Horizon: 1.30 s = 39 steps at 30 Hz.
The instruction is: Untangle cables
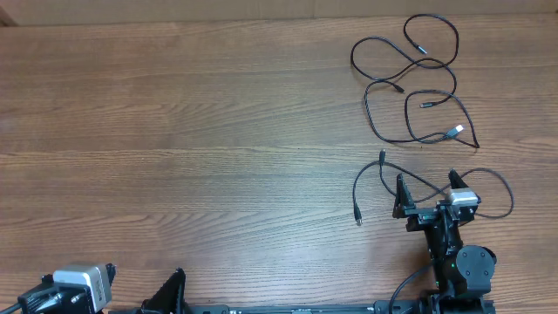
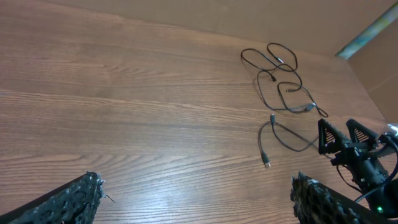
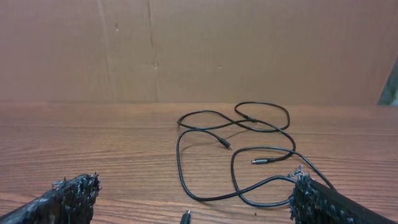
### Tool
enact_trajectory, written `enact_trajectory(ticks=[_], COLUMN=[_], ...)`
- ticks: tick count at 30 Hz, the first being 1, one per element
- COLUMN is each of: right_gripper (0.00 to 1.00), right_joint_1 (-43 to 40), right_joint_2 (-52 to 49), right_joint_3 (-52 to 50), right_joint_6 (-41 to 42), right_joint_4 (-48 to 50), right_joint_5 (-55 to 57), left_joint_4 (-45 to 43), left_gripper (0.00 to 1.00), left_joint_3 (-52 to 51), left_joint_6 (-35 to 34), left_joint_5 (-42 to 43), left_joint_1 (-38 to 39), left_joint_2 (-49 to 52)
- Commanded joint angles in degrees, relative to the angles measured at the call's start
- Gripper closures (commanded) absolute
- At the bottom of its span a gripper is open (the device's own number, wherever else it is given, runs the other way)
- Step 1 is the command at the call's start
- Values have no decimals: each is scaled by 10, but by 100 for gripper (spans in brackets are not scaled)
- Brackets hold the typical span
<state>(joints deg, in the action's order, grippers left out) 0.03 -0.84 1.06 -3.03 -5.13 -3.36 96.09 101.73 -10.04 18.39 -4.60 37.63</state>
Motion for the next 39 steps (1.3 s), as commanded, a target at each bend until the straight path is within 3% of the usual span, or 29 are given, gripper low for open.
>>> enact_trajectory(ticks=[1,7,18,29,39], right_gripper=[0,0,0,0,0], right_joint_1=[-2,-2,-2,-2,-2], right_joint_2=[7,7,7,7,7], right_joint_3=[-6,-6,-6,-6,-6], right_joint_6=[-1,-1,-1,-1,-1], right_joint_4=[5,5,5,5,5], right_joint_5=[7,7,7,7,7], left_joint_4=[-8,-109,-385,-464,-662], left_gripper=[0,0,0,0,0], left_joint_3=[-16,-101,-378,-528,-719], left_joint_6=[10,8,9,11,11], left_joint_5=[19,25,13,-66,-103], left_joint_1=[-2,-2,41,72,73], left_joint_2=[0,-11,-126,-192,-281])
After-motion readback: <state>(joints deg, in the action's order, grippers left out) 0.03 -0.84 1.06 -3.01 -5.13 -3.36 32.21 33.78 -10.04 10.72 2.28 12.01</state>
